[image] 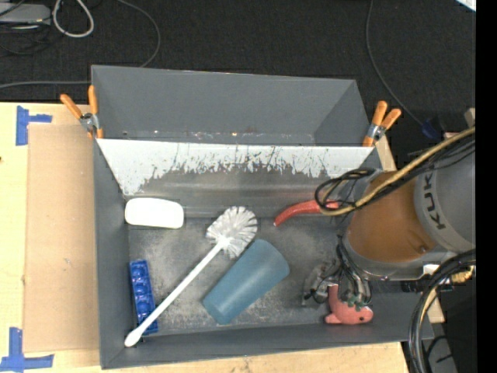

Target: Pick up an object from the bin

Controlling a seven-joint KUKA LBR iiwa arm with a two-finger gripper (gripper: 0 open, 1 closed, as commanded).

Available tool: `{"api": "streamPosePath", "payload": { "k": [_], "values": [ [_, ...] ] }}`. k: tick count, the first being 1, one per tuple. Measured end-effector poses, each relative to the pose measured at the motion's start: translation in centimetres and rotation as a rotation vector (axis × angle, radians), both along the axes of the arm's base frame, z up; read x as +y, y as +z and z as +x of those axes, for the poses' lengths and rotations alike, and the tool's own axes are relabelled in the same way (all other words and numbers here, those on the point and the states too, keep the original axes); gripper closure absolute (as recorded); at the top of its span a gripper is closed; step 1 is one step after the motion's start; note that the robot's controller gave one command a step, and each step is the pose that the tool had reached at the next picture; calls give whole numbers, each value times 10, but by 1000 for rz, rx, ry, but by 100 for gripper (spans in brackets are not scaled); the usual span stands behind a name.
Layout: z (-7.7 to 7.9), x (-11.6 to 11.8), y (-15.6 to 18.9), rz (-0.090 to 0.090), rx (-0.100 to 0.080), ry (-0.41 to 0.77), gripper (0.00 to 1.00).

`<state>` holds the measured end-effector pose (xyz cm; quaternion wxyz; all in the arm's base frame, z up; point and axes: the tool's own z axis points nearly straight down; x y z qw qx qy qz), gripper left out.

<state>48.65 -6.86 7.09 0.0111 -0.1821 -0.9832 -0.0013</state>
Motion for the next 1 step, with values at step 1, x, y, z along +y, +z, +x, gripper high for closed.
{"api": "streamPosePath", "payload": {
  "k": [1],
  "values": [
    [0,0,0,0,0,1,100]
  ]
}}
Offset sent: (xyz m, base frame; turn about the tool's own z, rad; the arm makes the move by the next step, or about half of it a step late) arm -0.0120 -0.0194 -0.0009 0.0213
